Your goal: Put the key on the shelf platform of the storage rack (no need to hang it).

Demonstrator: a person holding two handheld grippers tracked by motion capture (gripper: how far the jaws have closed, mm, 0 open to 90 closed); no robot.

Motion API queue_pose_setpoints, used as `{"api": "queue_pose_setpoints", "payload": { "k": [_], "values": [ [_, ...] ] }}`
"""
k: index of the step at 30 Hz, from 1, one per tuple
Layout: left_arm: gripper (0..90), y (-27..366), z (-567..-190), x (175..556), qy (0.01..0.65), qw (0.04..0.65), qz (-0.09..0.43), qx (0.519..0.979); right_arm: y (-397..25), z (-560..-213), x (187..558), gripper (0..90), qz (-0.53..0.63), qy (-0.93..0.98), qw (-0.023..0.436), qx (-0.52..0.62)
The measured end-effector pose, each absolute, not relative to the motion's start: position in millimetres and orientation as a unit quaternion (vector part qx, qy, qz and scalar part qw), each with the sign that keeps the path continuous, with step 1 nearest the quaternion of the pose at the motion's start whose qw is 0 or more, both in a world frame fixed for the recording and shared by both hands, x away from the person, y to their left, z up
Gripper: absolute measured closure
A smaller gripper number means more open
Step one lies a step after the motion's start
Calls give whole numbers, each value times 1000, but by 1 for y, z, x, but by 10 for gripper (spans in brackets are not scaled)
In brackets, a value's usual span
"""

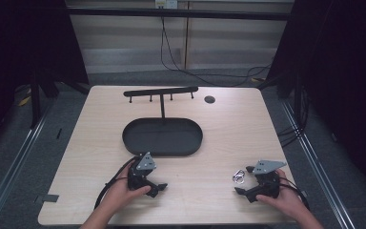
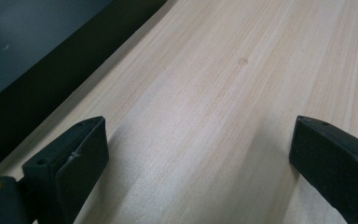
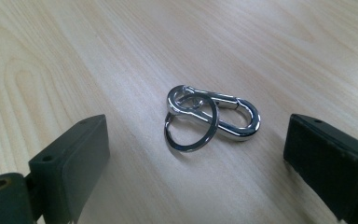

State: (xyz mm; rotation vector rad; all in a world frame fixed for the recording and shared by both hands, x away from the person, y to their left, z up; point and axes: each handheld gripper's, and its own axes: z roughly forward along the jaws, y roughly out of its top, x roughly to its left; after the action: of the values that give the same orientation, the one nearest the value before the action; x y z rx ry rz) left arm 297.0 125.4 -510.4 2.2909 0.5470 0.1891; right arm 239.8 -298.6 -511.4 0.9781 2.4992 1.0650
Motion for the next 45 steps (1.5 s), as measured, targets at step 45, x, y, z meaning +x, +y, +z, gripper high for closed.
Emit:
{"api": "queue_pose_setpoints", "payload": {
  "k": [45],
  "values": [
    [24, 124, -510, 298, 215, 372, 74, 900, -270, -483, 268, 324, 221, 891, 75, 388]
  ]
}}
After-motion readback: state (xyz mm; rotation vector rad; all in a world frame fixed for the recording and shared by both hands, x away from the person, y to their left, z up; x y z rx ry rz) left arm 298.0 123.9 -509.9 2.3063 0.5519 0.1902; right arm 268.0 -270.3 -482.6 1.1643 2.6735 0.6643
